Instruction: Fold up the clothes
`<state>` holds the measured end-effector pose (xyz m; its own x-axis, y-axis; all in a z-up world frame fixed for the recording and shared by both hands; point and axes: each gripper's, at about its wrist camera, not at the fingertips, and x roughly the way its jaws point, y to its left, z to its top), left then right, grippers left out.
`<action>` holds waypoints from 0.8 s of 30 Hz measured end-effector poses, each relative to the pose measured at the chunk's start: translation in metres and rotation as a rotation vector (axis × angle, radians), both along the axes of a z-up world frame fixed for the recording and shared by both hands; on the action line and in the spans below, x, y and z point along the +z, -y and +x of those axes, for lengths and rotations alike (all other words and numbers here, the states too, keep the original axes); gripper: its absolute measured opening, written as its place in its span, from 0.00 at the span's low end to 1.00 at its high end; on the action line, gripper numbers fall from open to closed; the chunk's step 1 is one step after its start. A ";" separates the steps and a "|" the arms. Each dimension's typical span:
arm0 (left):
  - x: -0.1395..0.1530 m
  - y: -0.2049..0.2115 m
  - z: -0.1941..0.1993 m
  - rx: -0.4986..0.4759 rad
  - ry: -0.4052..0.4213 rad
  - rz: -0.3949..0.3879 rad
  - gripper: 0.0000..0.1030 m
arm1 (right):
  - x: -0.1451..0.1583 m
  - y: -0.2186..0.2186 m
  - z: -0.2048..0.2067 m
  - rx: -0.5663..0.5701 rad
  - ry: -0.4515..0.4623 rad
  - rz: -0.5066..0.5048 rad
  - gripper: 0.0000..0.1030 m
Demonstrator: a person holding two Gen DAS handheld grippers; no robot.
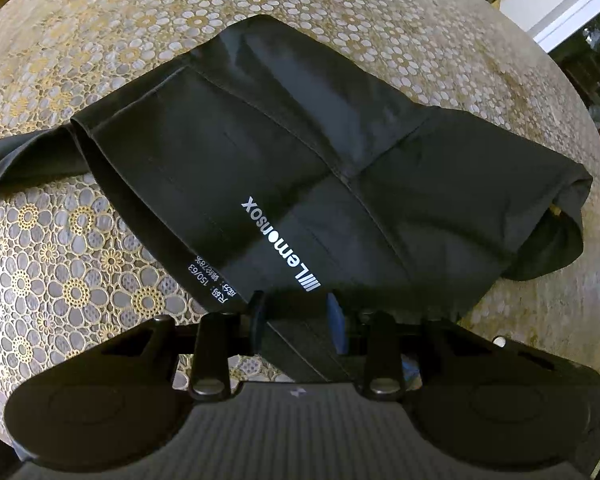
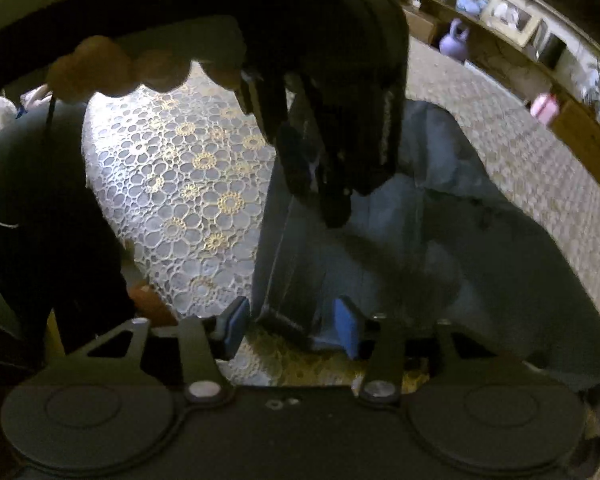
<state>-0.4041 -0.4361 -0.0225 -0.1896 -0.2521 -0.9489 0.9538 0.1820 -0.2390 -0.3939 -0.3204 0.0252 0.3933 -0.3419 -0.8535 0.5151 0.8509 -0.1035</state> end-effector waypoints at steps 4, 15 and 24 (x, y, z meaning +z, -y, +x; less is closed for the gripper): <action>0.015 -0.004 0.002 -0.055 0.023 -0.061 0.31 | 0.003 0.005 -0.003 -0.012 0.037 0.044 1.00; 0.065 -0.001 0.087 0.103 0.145 -0.195 0.31 | 0.057 0.065 -0.032 -0.316 0.174 -0.079 1.00; 0.044 0.015 0.129 0.200 0.245 -0.144 0.31 | 0.095 0.185 -0.067 -0.609 0.146 -0.163 1.00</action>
